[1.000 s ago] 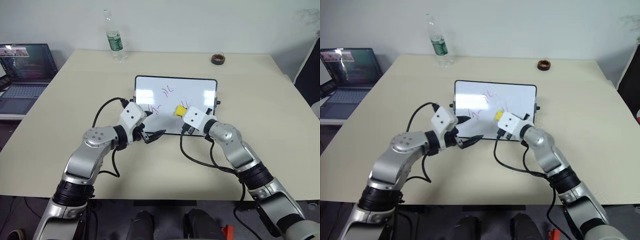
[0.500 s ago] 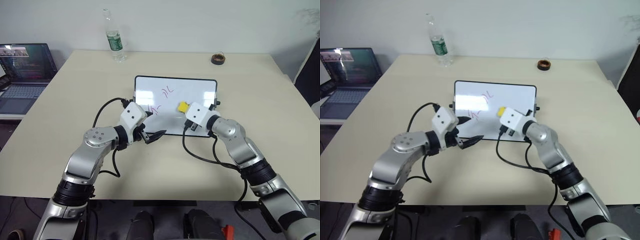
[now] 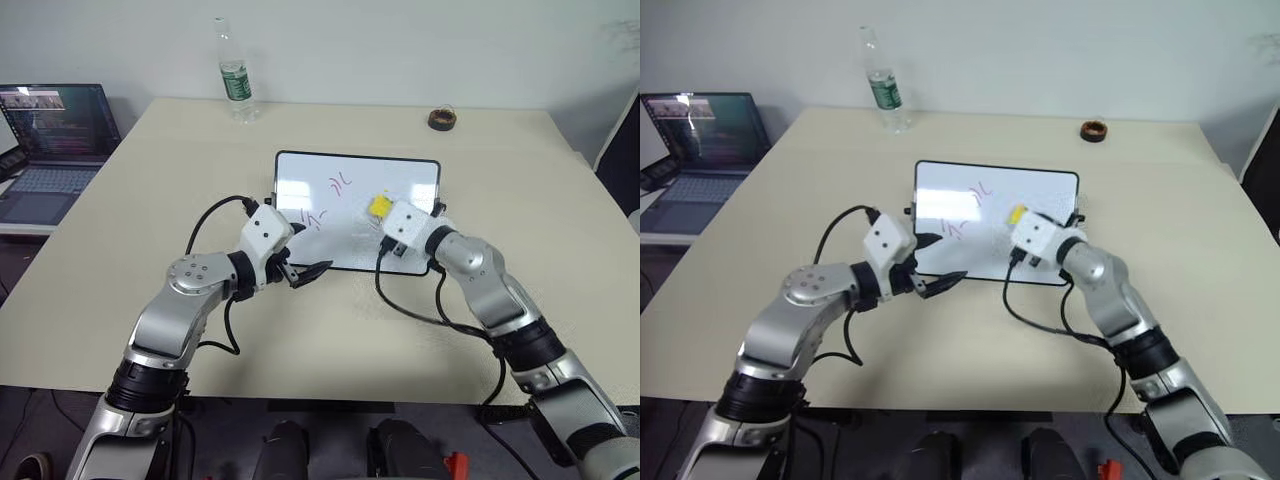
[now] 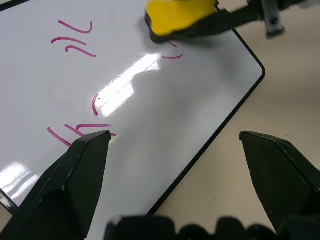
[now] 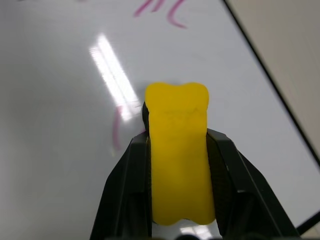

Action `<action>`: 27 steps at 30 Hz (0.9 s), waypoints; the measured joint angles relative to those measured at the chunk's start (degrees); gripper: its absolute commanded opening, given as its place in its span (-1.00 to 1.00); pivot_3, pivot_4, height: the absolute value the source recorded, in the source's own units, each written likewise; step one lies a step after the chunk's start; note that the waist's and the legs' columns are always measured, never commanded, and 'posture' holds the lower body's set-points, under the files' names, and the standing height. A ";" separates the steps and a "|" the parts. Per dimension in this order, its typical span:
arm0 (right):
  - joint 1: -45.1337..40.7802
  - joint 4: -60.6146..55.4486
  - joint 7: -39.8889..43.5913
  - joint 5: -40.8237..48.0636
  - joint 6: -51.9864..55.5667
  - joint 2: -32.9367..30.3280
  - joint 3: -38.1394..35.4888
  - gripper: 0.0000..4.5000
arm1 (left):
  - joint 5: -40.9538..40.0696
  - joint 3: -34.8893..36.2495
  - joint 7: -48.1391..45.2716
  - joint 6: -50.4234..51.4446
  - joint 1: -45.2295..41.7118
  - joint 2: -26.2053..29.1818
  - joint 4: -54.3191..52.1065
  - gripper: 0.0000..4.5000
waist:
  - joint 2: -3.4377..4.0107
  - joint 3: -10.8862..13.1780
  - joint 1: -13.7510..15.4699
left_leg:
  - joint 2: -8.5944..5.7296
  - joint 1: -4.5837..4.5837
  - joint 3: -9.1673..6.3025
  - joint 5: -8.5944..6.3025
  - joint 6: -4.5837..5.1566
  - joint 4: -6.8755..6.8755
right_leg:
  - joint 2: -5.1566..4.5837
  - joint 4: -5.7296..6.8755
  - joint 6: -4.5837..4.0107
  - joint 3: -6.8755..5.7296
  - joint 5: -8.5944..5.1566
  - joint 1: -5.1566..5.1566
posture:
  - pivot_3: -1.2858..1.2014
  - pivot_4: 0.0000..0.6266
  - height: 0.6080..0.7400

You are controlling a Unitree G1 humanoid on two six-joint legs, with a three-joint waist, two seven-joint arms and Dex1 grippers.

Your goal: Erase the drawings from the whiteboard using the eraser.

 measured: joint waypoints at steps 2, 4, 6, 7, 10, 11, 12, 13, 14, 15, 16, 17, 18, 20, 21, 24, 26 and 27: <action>0.99 -0.72 0.94 -0.40 0.24 0.32 1.21 -0.50 | 0.00 -0.01 -0.01 -0.01 0.15 -0.01 0.00 1.00 | 0.01 0.00 -0.23 | 0.02 0.05 0.02 0.00 0.00 0.00 | 0.01 0.05 0.00 0.04 0.00 -0.01 | 0.03 -0.52 1.00; 0.89 -0.58 0.48 -0.88 0.51 0.57 1.17 -0.50 | -0.01 -0.02 0.00 -0.02 0.16 -0.01 -0.01 1.00 | 0.00 0.00 -0.23 | 0.02 0.10 0.00 0.01 0.00 0.00 | 0.02 0.07 0.00 0.01 0.00 0.03 | 0.03 -0.52 1.00; 0.19 0.49 -1.88 -1.02 0.60 1.34 1.06 -0.50 | -0.01 -0.02 0.01 -0.02 0.40 0.00 -0.01 1.00 | 0.01 0.01 -0.18 | 0.01 0.10 0.01 0.01 -0.01 0.01 | 0.02 0.07 0.00 0.03 0.00 0.03 | 0.03 -0.52 1.00; -0.57 0.93 -3.34 -1.04 0.52 1.60 0.61 -0.50 | -0.01 -0.02 0.01 -0.01 0.42 0.00 -0.01 1.00 | 0.01 0.01 -0.17 | 0.01 0.09 0.01 0.02 -0.01 0.01 | 0.02 0.07 0.01 0.03 0.01 0.02 | 0.03 -0.52 1.00; -2.47 2.33 -5.72 -1.28 0.63 0.97 -2.32 -0.50 | -0.01 -0.02 0.02 0.00 0.45 0.00 -0.03 1.00 | -0.01 0.00 0.04 | 0.00 0.07 0.00 0.02 -0.01 0.02 | 0.02 0.06 0.02 0.00 0.01 0.03 | 0.03 -0.52 1.00; -2.47 2.31 -5.66 -1.28 0.63 0.66 -2.78 -0.50 | -0.01 -0.01 0.03 0.01 0.51 0.02 -0.03 1.00 | -0.02 -0.01 0.19 | 0.00 0.06 -0.03 0.02 -0.02 0.02 | 0.02 0.04 0.01 -0.03 0.01 0.04 | 0.03 -0.52 1.00; -2.20 1.91 -5.03 -1.28 0.78 0.40 -2.76 -0.50 | -0.02 -0.02 0.04 0.07 0.54 0.02 -0.03 1.00 | -0.02 -0.01 0.23 | -0.01 0.03 -0.03 0.02 -0.01 0.01 | 0.02 0.02 0.02 -0.03 0.01 0.03 | 0.03 -0.52 1.00; -1.70 1.48 -4.25 -1.29 1.06 0.19 -2.74 -0.50 | -0.02 -0.02 0.06 0.09 0.53 0.01 -0.04 1.00 | -0.02 -0.01 0.22 | -0.01 0.02 -0.02 0.02 -0.01 0.01 | 0.01 0.00 0.01 -0.01 0.01 0.03 | 0.03 -0.52 1.00; -0.94 0.59 -2.97 -1.28 1.26 -0.31 -2.65 -0.50 | -0.02 -0.02 0.06 0.10 0.53 0.01 -0.05 1.00 | -0.02 -0.01 0.19 | -0.01 0.02 -0.01 0.02 -0.01 0.00 | 0.01 -0.02 0.02 0.00 0.01 0.03 | 0.03 -0.52 1.00; -0.23 -0.17 -1.88 -1.27 1.37 -0.86 -2.44 -0.50 | -0.02 -0.02 0.07 0.12 0.53 0.01 -0.06 1.00 | -0.02 -0.01 0.18 | -0.01 0.02 -0.01 0.01 -0.01 0.00 | 0.00 -0.02 0.02 0.00 0.01 0.03 | 0.03 -0.52 1.00; 0.60 -1.18 -0.22 -1.25 1.45 -1.56 -1.97 -0.50 | -0.02 -0.01 0.07 0.13 0.54 0.01 -0.06 1.00 | -0.02 -0.01 0.15 | -0.01 0.03 -0.01 0.01 -0.01 0.00 | 0.00 -0.02 0.02 0.00 0.01 0.04 | 0.03 -0.52 1.00; 1.27 -1.97 1.11 -1.25 1.61 -1.91 -1.44 -0.50 | -0.02 -0.01 0.07 0.13 0.53 0.01 -0.06 1.00 | -0.02 -0.01 0.09 | -0.01 0.04 0.00 0.01 -0.01 0.00 | 0.00 -0.01 0.02 0.00 0.01 0.04 | 0.03 -0.52 1.00; 1.85 -2.46 2.08 -1.26 1.75 -2.00 -1.02 -0.50 | -0.02 -0.01 0.07 0.13 0.54 0.01 -0.06 1.00 | -0.03 -0.02 0.02 | 0.01 0.08 -0.01 0.02 -0.01 0.00 | 0.01 -0.01 0.02 0.00 0.01 0.06 | 0.03 -0.52 1.00; 2.41 -2.97 3.19 -1.27 1.98 -1.95 -0.24 -0.50 | -0.03 -0.01 0.05 0.13 0.53 0.01 -0.06 1.00 | -0.03 -0.02 -0.05 | 0.01 0.13 0.00 0.02 -0.01 0.00 | 0.01 0.02 0.04 0.01 0.00 0.09 | 0.03 -0.52 1.00; 2.41 -2.97 3.26 -1.29 2.00 -1.91 -0.21 -0.50 | -0.03 -0.02 0.03 0.13 0.53 0.01 -0.06 1.00 | -0.03 -0.01 -0.10 | 0.01 0.14 0.01 0.02 -0.01 0.00 | 0.02 0.02 0.04 0.03 0.00 0.09 | 0.03 -0.52 1.00; 2.15 -2.17 1.30 -1.53 1.89 -1.05 -0.32 -0.50 | -0.03 -0.01 0.01 0.12 0.55 0.02 -0.06 1.00 | -0.03 -0.01 -0.11 | 0.02 0.15 0.01 0.02 -0.01 0.00 | 0.02 0.02 0.03 0.03 0.00 0.10 | 0.03 -0.52 1.00; 0.77 -0.80 -1.87 -1.86 1.27 -0.08 -0.67 -0.50 | -0.04 -0.02 -0.03 0.12 0.55 0.01 -0.06 1.00 | -0.03 -0.01 -0.18 | 0.02 0.15 0.03 0.02 -0.01 0.00 | 0.02 0.03 0.04 0.06 0.00 0.08 | 0.03 -0.52 1.00; -0.12 -0.10 -3.05 -1.95 1.06 0.00 -1.11 -0.50 | -0.04 -0.02 -0.04 0.12 0.55 0.01 -0.06 1.00 | -0.02 -0.01 -0.12 | 0.02 0.14 0.03 0.03 -0.02 0.00 | 0.02 0.03 0.04 0.05 0.01 0.08 | 0.03 -0.52 1.00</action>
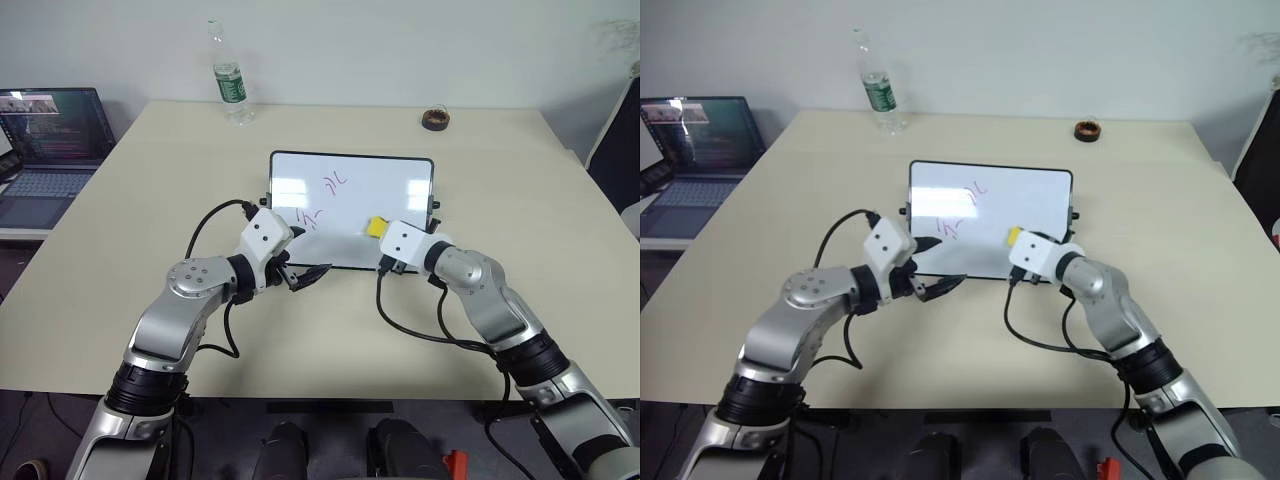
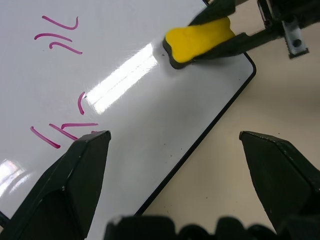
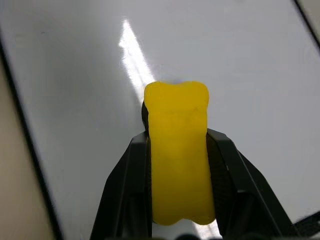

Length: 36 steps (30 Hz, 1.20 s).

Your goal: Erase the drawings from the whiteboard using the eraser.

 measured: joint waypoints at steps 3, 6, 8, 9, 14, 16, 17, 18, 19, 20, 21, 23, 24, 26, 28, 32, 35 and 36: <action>-0.84 0.59 -0.79 -0.03 -0.19 -0.23 -1.89 -0.50 | 0.01 0.02 -0.01 0.00 0.08 0.03 0.00 1.00 | 0.00 0.00 0.15 | 0.00 -0.05 -0.03 0.00 0.00 -0.01 | 0.00 -0.03 -0.02 -0.05 0.01 0.00 | 0.03 -0.52 1.00; -0.32 -0.16 0.83 -0.02 -0.32 -0.23 -1.54 -0.51 | 0.01 0.02 0.01 0.00 0.12 0.03 0.01 1.00 | 0.00 0.00 0.10 | -0.01 -0.09 0.00 -0.01 0.00 -0.02 | -0.01 -0.05 -0.03 -0.01 0.01 -0.05 | 0.03 -0.52 1.00; 0.85 -1.22 2.41 -0.02 -0.25 -0.15 -0.72 -0.51 | 0.01 0.02 0.04 0.00 0.13 0.02 0.01 1.00 | 0.00 0.00 0.09 | 0.00 -0.09 0.00 -0.01 0.00 -0.03 | -0.01 -0.05 -0.02 -0.02 0.01 -0.05 | 0.03 -0.52 1.00; 1.31 -1.71 3.40 -0.04 -0.22 -0.18 -0.12 -0.51 | 0.00 0.02 0.06 0.00 0.13 0.00 0.00 1.00 | 0.00 0.00 0.04 | 0.00 -0.07 0.00 -0.01 0.01 -0.04 | -0.01 -0.05 -0.02 -0.01 0.01 -0.05 | 0.03 -0.52 1.00; 2.41 -2.57 5.85 -0.11 -0.29 -0.31 1.11 -0.51 | 0.01 0.02 0.15 0.00 0.13 -0.01 -0.02 1.00 | 0.00 0.00 -0.06 | 0.00 -0.04 0.00 -0.01 0.01 -0.04 | 0.00 -0.03 0.00 -0.01 0.00 -0.04 | 0.03 -0.52 1.00; 2.40 -1.86 4.17 -0.12 -0.87 0.51 0.85 -0.51 | 0.01 0.02 0.20 0.00 0.15 -0.01 -0.01 1.00 | -0.01 0.00 -0.09 | 0.01 -0.04 0.00 -0.01 0.00 -0.04 | 0.00 -0.03 -0.01 0.00 0.00 -0.04 | 0.03 -0.52 1.00; 2.20 -1.06 2.22 -0.11 -1.45 1.51 0.38 -0.51 | 0.01 0.02 0.22 0.00 0.15 -0.01 -0.01 1.00 | -0.01 0.00 -0.14 | 0.02 -0.04 0.01 -0.01 0.00 -0.04 | 0.00 -0.02 -0.01 0.01 0.00 -0.06 | 0.03 -0.52 1.00; 1.70 -0.13 0.50 -0.11 -2.00 2.16 -0.10 -0.51 | 0.01 0.01 0.21 0.00 0.15 -0.03 -0.01 1.00 | 0.00 0.02 -0.15 | 0.01 -0.05 0.01 0.00 0.00 -0.04 | 0.00 -0.01 -0.02 0.01 0.01 -0.07 | 0.03 -0.52 1.00; 1.03 0.65 -0.91 -0.11 -2.41 2.51 -0.88 -0.51 | 0.01 0.01 0.21 0.00 0.15 -0.03 -0.01 1.00 | 0.00 0.02 -0.09 | 0.00 -0.08 0.01 0.00 0.00 -0.04 | 0.00 -0.01 -0.02 0.00 0.01 -0.08 | 0.03 -0.52 1.00; 0.40 1.04 -1.93 -0.11 -2.59 2.57 -1.73 -0.51 | 0.02 0.01 0.22 0.00 0.15 -0.03 -0.01 1.00 | 0.00 0.02 -0.02 | 0.00 -0.12 0.00 0.00 0.00 -0.03 | 0.00 -0.01 -0.03 -0.01 0.01 -0.10 | 0.03 -0.52 1.00; -0.36 1.54 -2.78 -0.13 -2.65 2.56 -2.50 -0.51 | 0.03 0.01 0.23 0.00 0.15 -0.03 -0.01 1.00 | 0.00 0.02 0.03 | 0.00 -0.17 0.00 0.00 0.00 -0.03 | 0.00 -0.03 -0.03 -0.02 0.01 -0.14 | 0.03 -0.52 1.00; -0.82 1.90 -3.52 -0.17 -2.69 2.46 -3.58 -0.51 | 0.04 0.01 0.25 0.00 0.15 -0.02 0.00 1.00 | 0.00 0.02 0.08 | -0.01 -0.22 -0.01 -0.01 0.00 -0.04 | -0.01 -0.06 -0.04 -0.03 0.02 -0.15 | 0.03 -0.52 1.00; -0.77 1.91 -3.50 -0.17 -2.76 2.45 -3.59 -0.51 | 0.05 0.02 0.29 0.00 0.15 -0.02 0.01 1.00 | 0.00 0.02 0.09 | -0.01 -0.24 -0.01 -0.01 0.00 -0.04 | -0.02 -0.06 -0.04 -0.04 0.01 -0.16 | 0.03 -0.52 1.00; -0.40 1.68 -3.31 -0.17 -3.01 2.32 -3.59 -0.51 | 0.03 0.02 0.34 0.00 0.18 -0.02 0.00 1.00 | 0.00 0.02 0.09 | -0.01 -0.27 -0.01 -0.02 0.00 -0.05 | -0.03 -0.08 -0.04 -0.03 0.02 -0.19 | 0.03 -0.52 1.00; 0.42 1.01 -2.70 -0.15 -3.09 1.98 -3.59 -0.51 | 0.02 0.05 0.39 0.00 0.45 -0.02 -0.02 1.00 | 0.00 0.02 0.08 | -0.01 -0.26 -0.01 -0.02 0.00 -0.05 | -0.03 -0.08 -0.04 -0.04 0.01 -0.18 | 0.03 -0.52 1.00; 4.33 -2.82 0.23 3.67 -1.75 2.02 -5.40 -0.51 | -0.43 2.00 1.05 0.18 2.74 0.12 -0.08 1.00 | 0.01 0.03 0.09 | 0.01 -0.28 -0.02 -0.02 0.00 -0.06 | -0.03 -0.08 -0.04 -0.04 0.01 -0.19 | 0.03 -0.52 1.00; 8.81 -7.85 4.68 10.24 0.21 2.35 -8.40 -0.51 | -1.57 5.84 1.73 0.18 4.81 0.27 -0.07 1.00 | 0.02 0.09 0.09 | 0.04 -0.35 -0.04 -0.02 0.00 -0.07 | -0.03 -0.09 -0.04 -0.05 0.01 -0.26 | 0.03 -0.52 1.00; 11.27 -11.26 6.76 13.70 0.36 2.34 -9.70 -0.51 | -2.18 7.59 1.78 0.04 5.82 0.28 -0.26 1.00 | 0.03 0.09 0.10 | 0.07 -0.38 -0.06 -0.03 0.01 -0.08 | -0.04 -0.11 -0.04 -0.07 0.00 -0.28 | 0.03 -0.52 1.00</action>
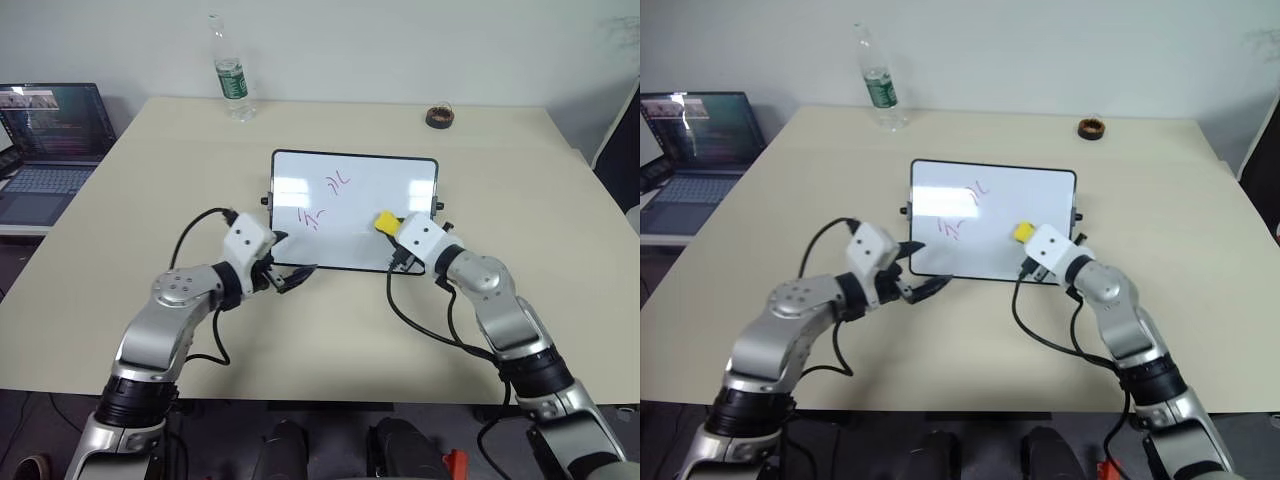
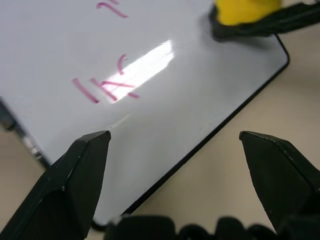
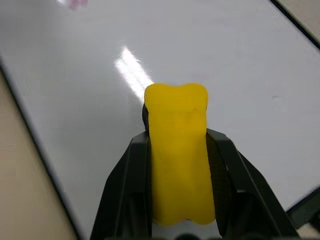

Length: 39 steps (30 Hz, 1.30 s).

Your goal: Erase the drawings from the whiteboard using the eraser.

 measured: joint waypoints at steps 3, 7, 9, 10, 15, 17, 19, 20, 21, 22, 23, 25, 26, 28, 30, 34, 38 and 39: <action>5.07 -7.83 3.52 7.82 1.89 0.50 -2.55 -0.51 | -1.84 4.09 1.03 -0.02 2.65 -0.04 -0.23 1.00 | 0.00 0.00 -0.05 | 0.02 -0.01 -0.02 -0.01 0.00 -0.01 | -0.03 -0.02 0.00 -0.01 -0.01 0.00 | 0.03 -0.52 1.00; 8.31 -14.79 4.69 14.32 6.53 0.35 -5.41 -0.51 | -3.66 7.85 2.96 0.03 4.65 -1.03 -0.85 1.00 | 0.00 0.00 0.01 | 0.01 0.03 -0.04 -0.01 -0.01 0.02 | -0.06 0.00 0.01 -0.03 -0.01 0.05 | 0.03 -0.52 1.00; 8.98 -16.25 4.68 15.55 7.82 0.26 -5.55 -0.51 | -4.32 9.01 4.09 0.19 4.91 -1.49 -1.74 1.00 | -0.01 0.00 0.01 | -0.01 0.06 -0.04 -0.01 -0.01 0.02 | -0.05 0.00 0.02 -0.04 -0.02 0.08 | 0.03 -0.52 1.00; 9.13 -16.49 4.58 16.29 8.29 0.28 -5.55 -0.51 | -4.39 9.30 4.75 0.21 5.00 -1.50 -2.27 1.00 | -0.01 0.00 0.01 | -0.02 0.06 -0.03 -0.01 -0.01 0.02 | -0.05 0.00 0.02 -0.03 -0.02 0.07 | 0.03 -0.52 1.00; 8.64 -16.57 1.98 17.12 9.36 1.47 -6.00 -0.51 | -5.23 11.39 7.78 1.82 5.74 -1.49 -4.88 1.00 | -0.01 0.01 -0.03 | -0.01 0.05 -0.01 -0.01 -0.01 0.00 | -0.04 0.00 0.01 -0.01 -0.01 0.04 | 0.03 -0.52 1.00; 7.01 -16.39 1.33 17.65 9.37 1.57 -6.18 -0.51 | -5.63 11.93 8.85 2.58 5.71 -1.48 -5.87 1.00 | -0.01 0.01 -0.02 | -0.01 0.05 -0.01 -0.01 -0.01 0.00 | -0.04 0.00 0.01 -0.01 -0.01 0.05 | 0.03 -0.52 1.00; 5.71 -16.08 0.97 18.18 9.37 1.60 -6.32 -0.51 | -5.87 11.95 9.74 3.02 5.68 -1.48 -6.73 1.00 | -0.01 0.01 0.00 | -0.02 0.05 -0.02 -0.01 -0.01 0.00 | -0.04 -0.02 0.01 -0.02 -0.02 0.06 | 0.03 -0.52 1.00; 4.99 -15.40 1.00 18.48 9.35 1.61 -6.31 -0.51 | -5.94 11.99 10.09 3.26 5.52 -1.48 -6.89 1.00 | -0.01 0.01 0.00 | -0.03 0.05 -0.02 -0.01 -0.01 0.00 | -0.04 -0.02 0.01 -0.02 -0.01 0.06 | 0.03 -0.52 1.00; 3.98 -14.30 1.01 18.77 9.29 1.63 -6.32 -0.51 | -6.14 12.01 10.60 3.85 5.16 -1.47 -6.98 1.00 | -0.02 0.01 0.00 | -0.04 0.05 -0.01 -0.01 -0.01 0.00 | -0.04 -0.01 0.01 -0.02 -0.01 0.05 | 0.03 -0.52 1.00; 3.06 -13.40 1.02 18.82 9.15 1.66 -6.32 -0.51 | -6.25 12.02 11.08 4.18 4.85 -1.47 -7.11 1.00 | -0.02 0.01 0.00 | -0.04 0.05 -0.01 -0.01 -0.01 0.01 | -0.04 -0.01 0.01 -0.02 -0.01 0.06 | 0.03 -0.52 1.00; 2.00 -12.54 1.02 18.83 9.07 1.66 -6.32 -0.51 | -6.38 12.02 11.31 4.36 4.39 -1.47 -7.25 1.00 | -0.02 0.01 0.00 | -0.05 0.05 -0.01 -0.01 -0.01 0.01 | -0.04 -0.01 0.01 -0.03 -0.01 0.06 | 0.03 -0.52 1.00; 0.72 -11.80 1.09 18.87 8.81 1.63 -6.32 -0.51 | -6.46 12.00 11.69 4.51 4.13 -1.37 -8.19 1.00 | -0.02 0.01 0.00 | -0.04 0.04 0.00 -0.01 -0.01 0.00 | -0.03 -0.03 0.01 -0.02 -0.01 0.05 | 0.03 -0.52 1.00; 0.41 -11.58 1.13 18.87 8.68 1.55 -6.32 -0.51 | -6.50 11.99 11.77 4.63 4.13 -1.35 -8.62 1.00 | -0.02 0.01 0.00 | -0.03 0.03 -0.01 -0.01 -0.01 -0.01 | -0.03 -0.04 0.01 -0.02 -0.01 0.04 | 0.03 -0.52 1.00; 0.19 -10.97 1.52 18.83 8.28 1.25 -6.22 -0.51 | -6.51 11.95 11.84 5.02 4.22 -1.19 -8.91 1.00 | -0.02 0.01 0.01 | -0.03 0.02 -0.01 -0.01 -0.02 -0.02 | -0.03 -0.05 0.01 -0.02 -0.01 0.04 | 0.03 -0.52 1.00; 0.14 -10.34 2.07 18.37 7.73 0.43 -5.16 -0.51 | -6.46 11.70 11.69 5.16 4.55 -0.73 -8.92 1.00 | -0.02 0.01 0.00 | -0.03 0.03 0.00 -0.01 -0.01 -0.02 | -0.04 -0.04 0.01 -0.01 -0.01 0.04 | 0.03 -0.52 1.00; -4.33 -4.09 1.06 12.51 3.95 0.46 -0.28 -0.51 | -5.92 10.52 11.05 5.03 4.80 -0.13 -8.85 1.00 | -0.01 0.01 -0.24 | -0.04 0.10 0.05 -0.01 -0.02 0.00 | 0.00 0.02 0.00 0.03 -0.01 0.04 | 0.03 -0.52 1.00; -13.51 6.37 -2.81 6.74 -0.82 4.12 2.87 -0.51 | -5.51 8.87 10.45 4.74 3.47 -0.02 -8.00 1.00 | -0.01 0.01 -0.22 | -0.03 0.08 0.05 -0.01 -0.02 0.00 | 0.03 0.03 -0.01 0.01 -0.01 0.01 | 0.03 -0.52 1.00; -16.21 10.23 -4.22 5.06 -2.42 5.41 3.65 -0.51 | -5.45 8.54 9.95 4.47 2.94 0.07 -7.43 1.00 | -0.01 0.01 -0.22 | -0.03 0.06 0.05 -0.01 -0.03 -0.01 | 0.03 0.02 -0.01 0.02 0.00 0.00 | 0.03 -0.52 1.00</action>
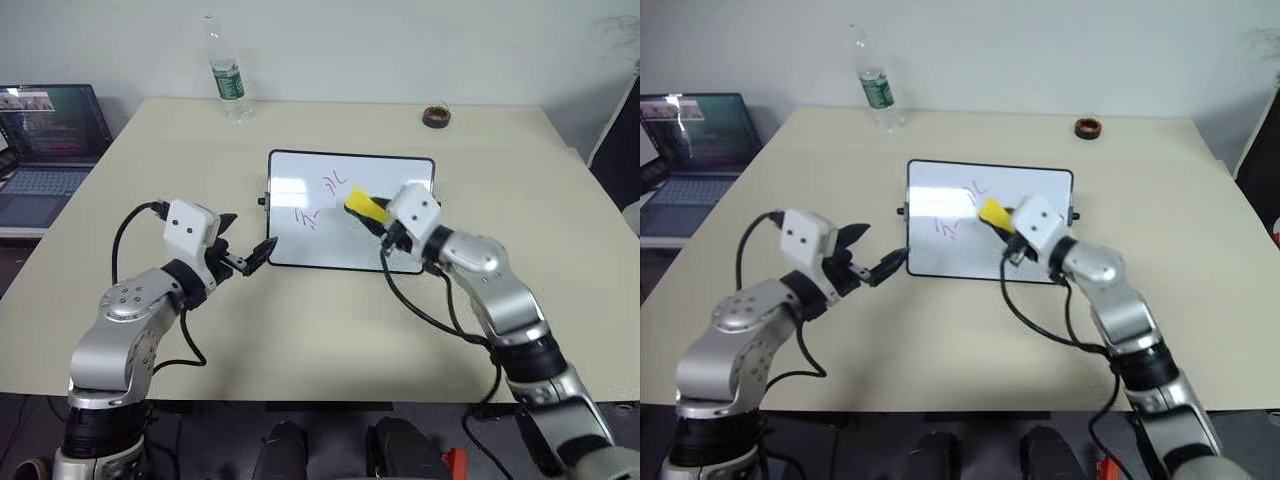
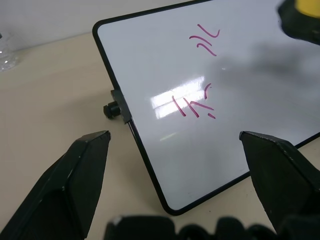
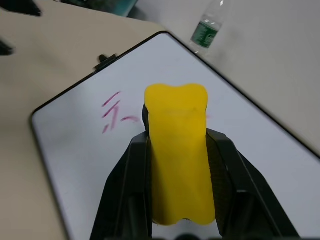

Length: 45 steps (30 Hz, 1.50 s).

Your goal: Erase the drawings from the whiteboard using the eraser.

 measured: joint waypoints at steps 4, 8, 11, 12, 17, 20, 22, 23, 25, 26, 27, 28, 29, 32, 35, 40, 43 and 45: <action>-8.69 16.81 -4.63 -5.19 -6.45 3.91 2.37 -0.51 | 0.38 -1.70 -1.09 -0.90 -1.49 0.26 1.51 1.00 | 0.00 0.00 0.06 | 0.00 -0.08 0.01 0.00 0.00 0.00 | -0.04 -0.02 -0.01 0.00 0.00 -0.07 | 0.03 -0.52 1.00; -14.91 31.44 -8.29 -8.25 -12.42 6.73 2.79 -0.51 | 1.53 -2.87 -2.18 -2.40 -1.50 0.51 3.35 1.00 | 0.00 0.00 0.12 | 0.02 -0.20 0.05 0.00 0.00 -0.03 | -0.07 -0.01 -0.01 0.02 0.01 -0.22 | 0.03 -0.52 1.00; -17.79 37.09 -9.59 -8.82 -15.36 7.91 2.44 -0.51 | 1.83 -3.40 -2.68 -3.38 -1.27 0.52 3.57 1.00 | 0.00 0.00 0.10 | 0.05 -0.17 0.06 0.00 0.00 -0.02 | -0.07 0.03 -0.02 0.05 0.01 -0.22 | 0.03 -0.52 1.00; -17.95 37.94 -9.35 -8.83 -16.11 8.20 2.32 -0.51 | 1.91 -3.40 -2.69 -3.76 -0.89 0.52 3.57 1.00 | 0.00 0.00 0.09 | 0.05 -0.14 0.06 0.00 0.00 -0.02 | -0.07 0.04 -0.02 0.06 0.01 -0.21 | 0.03 -0.52 1.00; -16.11 36.80 -1.60 -9.48 -17.76 7.74 5.51 -0.51 | 2.34 -3.45 -2.81 -5.18 0.66 0.41 3.63 1.00 | 0.01 -0.01 -0.34 | 0.05 -0.03 0.06 0.00 0.01 -0.01 | -0.05 0.14 -0.02 0.08 0.01 -0.14 | 0.03 -0.52 1.00; -15.80 37.12 -2.40 -9.65 -18.02 8.22 5.52 -0.51 | 2.41 -3.45 -2.87 -5.81 0.64 0.41 3.84 1.00 | 0.00 -0.01 -0.37 | 0.05 0.00 0.05 0.00 0.01 0.03 | -0.05 0.21 -0.02 0.07 0.01 -0.13 | 0.03 -0.52 1.00; -16.32 38.47 -5.87 -10.18 -18.65 9.07 5.02 -0.51 | 2.47 -3.48 -2.87 -6.01 0.63 0.40 4.64 1.00 | 0.00 -0.01 -0.36 | 0.05 0.00 0.04 0.01 0.01 0.04 | -0.06 0.27 -0.02 0.07 0.01 -0.13 | 0.03 -0.52 1.00; -17.14 39.71 -8.53 -10.50 -19.00 9.47 4.27 -0.51 | 2.52 -3.58 -2.87 -6.10 0.62 0.35 4.88 1.00 | 0.00 0.00 -0.35 | 0.04 -0.01 0.04 0.02 0.00 0.05 | -0.06 0.29 -0.02 0.06 0.01 -0.14 | 0.03 -0.52 1.00; -19.27 41.95 -12.99 -10.86 -18.87 9.42 1.97 -0.51 | 2.55 -3.94 -2.85 -6.42 0.61 0.26 4.92 1.00 | 0.01 0.00 -0.09 | 0.05 -0.04 0.00 0.02 0.00 0.06 | -0.08 0.30 -0.03 0.03 0.01 -0.16 | 0.03 -0.52 1.00; -20.25 42.83 -14.61 -10.86 -18.66 9.24 0.88 -0.51 | 2.60 -3.98 -2.83 -6.44 0.61 0.24 4.92 1.00 | 0.00 0.00 0.10 | 0.05 -0.06 0.00 0.02 0.00 0.06 | -0.08 0.29 -0.02 0.03 0.01 -0.16 | 0.03 -0.52 1.00; -20.95 43.33 -15.44 -10.93 -18.44 9.09 0.04 -0.51 | 2.63 -4.02 -2.81 -6.45 0.60 0.23 4.92 1.00 | 0.00 0.00 0.21 | 0.05 -0.07 0.00 0.02 0.00 0.05 | -0.09 0.24 -0.02 0.03 0.01 -0.16 | 0.03 -0.52 1.00; -21.34 43.82 -15.60 -11.03 -18.28 9.00 -0.07 -0.51 | 2.64 -4.09 -2.80 -6.45 0.58 0.23 4.92 1.00 | 0.00 0.00 0.21 | 0.05 -0.07 0.01 0.02 0.00 0.04 | -0.09 0.22 -0.02 0.04 0.01 -0.16 | 0.03 -0.52 1.00; -21.43 44.01 -15.45 -11.10 -18.11 8.99 -0.07 -0.51 | 2.64 -4.34 -2.78 -6.45 0.49 0.23 4.92 1.00 | 0.00 0.00 0.22 | 0.05 -0.08 0.01 0.01 0.00 0.03 | -0.09 0.19 -0.02 0.04 0.01 -0.15 | 0.03 -0.52 1.00; -20.21 42.29 -12.91 -11.31 -17.97 8.54 0.43 -0.51 | 2.60 -4.73 -2.79 -6.44 0.42 0.20 4.90 1.00 | -0.02 -0.03 0.19 | 0.05 -0.06 0.01 0.01 0.01 0.02 | -0.10 0.17 -0.02 0.04 0.01 -0.13 | 0.03 -0.52 1.00; -17.60 39.29 -9.39 -11.94 -17.98 8.07 2.33 -0.51 | 2.59 -4.77 -2.78 -6.43 0.40 0.20 4.90 1.00 | -0.01 -0.03 0.13 | 0.05 0.05 0.02 0.01 0.01 0.03 | -0.09 0.20 -0.02 0.05 0.01 -0.04 | 0.03 -0.52 1.00; -14.65 35.65 -5.61 -13.41 -18.00 6.81 5.00 -0.51 | 2.52 -4.94 -2.85 -6.44 0.17 0.20 4.91 1.00 | -0.01 -0.03 0.05 | 0.03 0.31 0.02 0.01 0.01 0.03 | -0.06 0.20 -0.02 0.05 0.01 0.20 | 0.03 -0.52 1.00; -14.22 35.56 -8.53 -13.24 -18.49 7.28 4.07 -0.51 | 2.52 -4.94 -2.92 -6.54 0.19 0.20 4.93 1.00 | 0.00 -0.02 0.06 | 0.04 0.27 0.01 0.01 0.01 0.03 | -0.06 0.20 -0.02 0.04 0.01 0.16 | 0.03 -0.52 1.00; -14.23 36.14 -12.76 -12.99 -19.20 7.87 1.76 -0.51 | 2.52 -4.95 -2.97 -6.66 0.23 0.20 4.93 1.00 | 0.00 -0.02 0.17 | 0.04 0.15 -0.01 0.02 0.00 0.04 | -0.07 0.20 -0.02 0.02 0.01 0.09 | 0.03 -0.52 1.00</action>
